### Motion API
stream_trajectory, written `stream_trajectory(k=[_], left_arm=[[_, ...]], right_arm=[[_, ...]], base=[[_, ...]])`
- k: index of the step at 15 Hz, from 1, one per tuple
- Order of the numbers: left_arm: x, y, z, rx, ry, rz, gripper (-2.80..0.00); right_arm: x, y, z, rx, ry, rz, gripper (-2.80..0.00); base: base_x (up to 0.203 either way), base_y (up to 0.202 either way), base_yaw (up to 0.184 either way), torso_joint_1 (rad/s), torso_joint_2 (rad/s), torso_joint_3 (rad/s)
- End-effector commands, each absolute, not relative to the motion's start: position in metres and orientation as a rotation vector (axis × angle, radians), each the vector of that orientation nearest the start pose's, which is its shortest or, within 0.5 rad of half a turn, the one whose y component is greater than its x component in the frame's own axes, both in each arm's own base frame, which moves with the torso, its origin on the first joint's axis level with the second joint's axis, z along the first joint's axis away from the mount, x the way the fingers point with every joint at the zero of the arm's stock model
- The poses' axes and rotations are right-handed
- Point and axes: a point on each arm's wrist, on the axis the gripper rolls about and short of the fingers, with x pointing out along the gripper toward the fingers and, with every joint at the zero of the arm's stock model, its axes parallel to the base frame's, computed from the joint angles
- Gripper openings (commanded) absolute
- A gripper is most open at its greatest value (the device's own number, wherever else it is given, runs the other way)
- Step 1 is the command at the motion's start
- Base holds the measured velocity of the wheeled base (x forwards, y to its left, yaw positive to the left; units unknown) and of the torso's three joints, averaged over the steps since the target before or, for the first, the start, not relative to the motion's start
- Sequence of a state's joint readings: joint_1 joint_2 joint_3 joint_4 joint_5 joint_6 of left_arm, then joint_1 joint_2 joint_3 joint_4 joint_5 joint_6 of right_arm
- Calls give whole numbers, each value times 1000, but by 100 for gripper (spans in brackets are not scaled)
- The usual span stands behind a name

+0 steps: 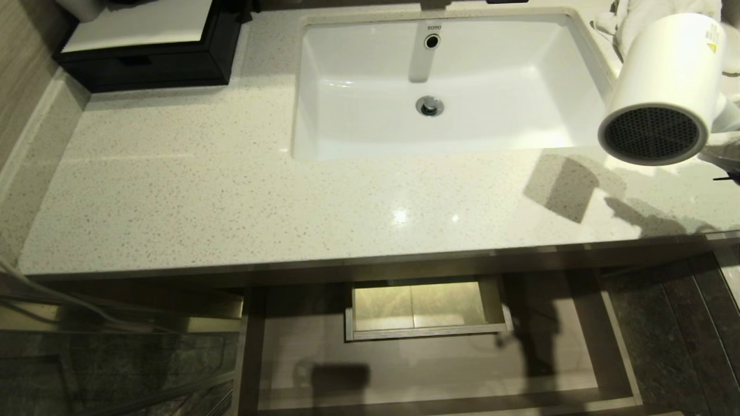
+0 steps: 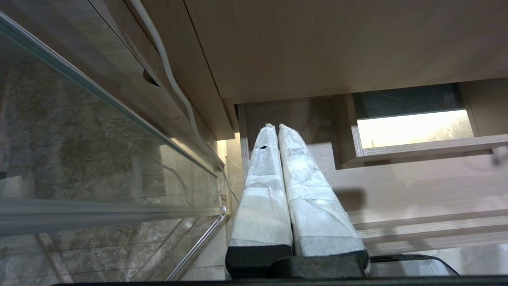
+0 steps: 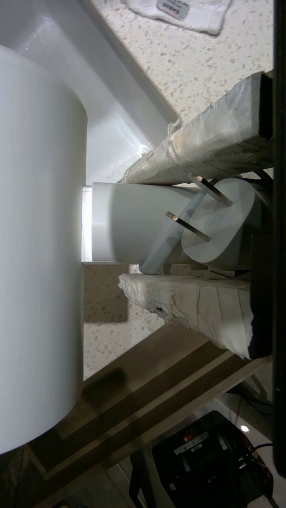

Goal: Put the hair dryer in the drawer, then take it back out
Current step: Place it on the countertop

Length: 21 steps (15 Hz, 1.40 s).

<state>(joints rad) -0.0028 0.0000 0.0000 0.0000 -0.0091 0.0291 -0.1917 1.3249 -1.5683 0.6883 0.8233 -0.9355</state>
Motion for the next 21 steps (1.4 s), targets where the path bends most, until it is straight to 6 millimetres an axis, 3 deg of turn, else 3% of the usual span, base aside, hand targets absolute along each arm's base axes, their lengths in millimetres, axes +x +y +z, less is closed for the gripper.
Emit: stream_trajectory(k=[1,12,21], left_arm=[[-23,0,75,29,1,-11,-280],[-23,0,75,29,0,-11,-280],[-23,0,75,29,1,-12,-280]], right_arm=[[167,-2,366,-682,41,830,-280],[197,52,354,-760,-15,1111,-280],[236,70,334,-785,35,1195,-280]], base=[[0,0,0,0,0,0],[0,0,0,0,0,0],[0,0,0,0,0,0]])
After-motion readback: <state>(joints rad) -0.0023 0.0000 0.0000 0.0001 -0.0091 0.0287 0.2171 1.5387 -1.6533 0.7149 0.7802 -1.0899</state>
